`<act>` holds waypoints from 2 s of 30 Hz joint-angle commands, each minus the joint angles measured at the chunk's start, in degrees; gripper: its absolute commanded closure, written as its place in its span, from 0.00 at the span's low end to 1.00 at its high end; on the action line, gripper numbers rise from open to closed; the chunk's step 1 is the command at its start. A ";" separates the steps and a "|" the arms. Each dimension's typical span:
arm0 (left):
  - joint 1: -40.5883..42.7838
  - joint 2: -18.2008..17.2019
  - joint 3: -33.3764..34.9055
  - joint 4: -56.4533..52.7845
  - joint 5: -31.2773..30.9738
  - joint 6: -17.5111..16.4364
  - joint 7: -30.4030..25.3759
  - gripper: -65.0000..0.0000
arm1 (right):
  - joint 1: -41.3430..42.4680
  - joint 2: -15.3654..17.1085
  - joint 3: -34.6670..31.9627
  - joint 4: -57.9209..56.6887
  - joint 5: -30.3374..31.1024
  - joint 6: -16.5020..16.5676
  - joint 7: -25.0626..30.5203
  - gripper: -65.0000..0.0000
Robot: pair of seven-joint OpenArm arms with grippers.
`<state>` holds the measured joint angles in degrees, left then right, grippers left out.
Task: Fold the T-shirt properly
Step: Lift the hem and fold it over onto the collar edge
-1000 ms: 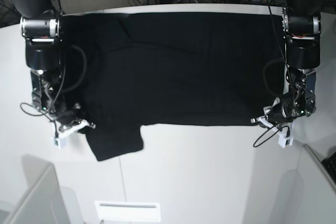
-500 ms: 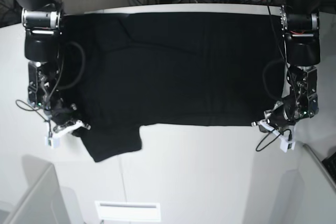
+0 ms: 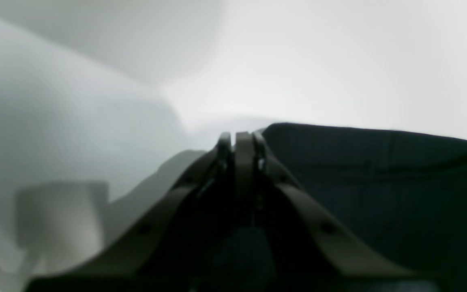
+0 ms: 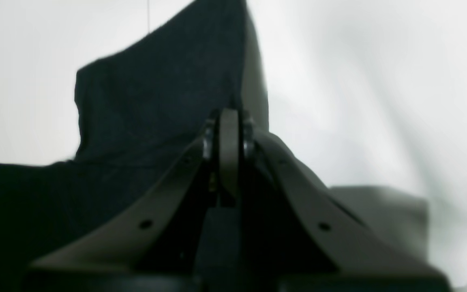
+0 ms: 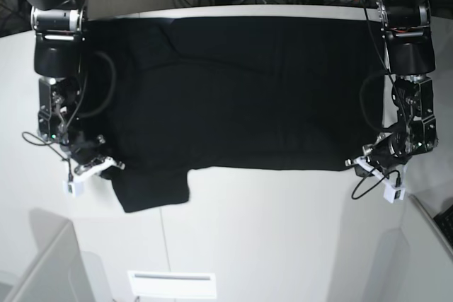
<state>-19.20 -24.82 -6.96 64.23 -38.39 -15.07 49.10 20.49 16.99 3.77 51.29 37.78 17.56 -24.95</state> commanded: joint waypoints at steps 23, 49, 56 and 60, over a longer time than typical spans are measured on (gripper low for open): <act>4.04 -0.54 -9.43 13.53 -0.77 -0.36 8.44 1.00 | -5.94 -0.60 13.50 18.12 0.68 0.50 -10.61 1.00; 15.38 0.34 -19.81 25.05 -8.42 -0.45 13.18 1.00 | -13.06 -3.68 21.15 30.43 0.86 0.42 -21.60 1.00; 15.90 0.25 -19.81 25.84 -8.51 -0.45 13.18 1.00 | -15.08 -4.64 21.15 33.94 0.95 -3.19 -23.09 1.00; 17.40 0.16 -19.90 26.19 -8.51 -0.45 13.18 1.00 | -17.55 -5.17 21.24 37.28 0.95 -3.36 -23.09 1.00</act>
<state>-1.06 -23.40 -26.46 89.41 -46.13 -15.25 63.24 1.96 11.27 24.67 87.42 37.91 13.98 -49.12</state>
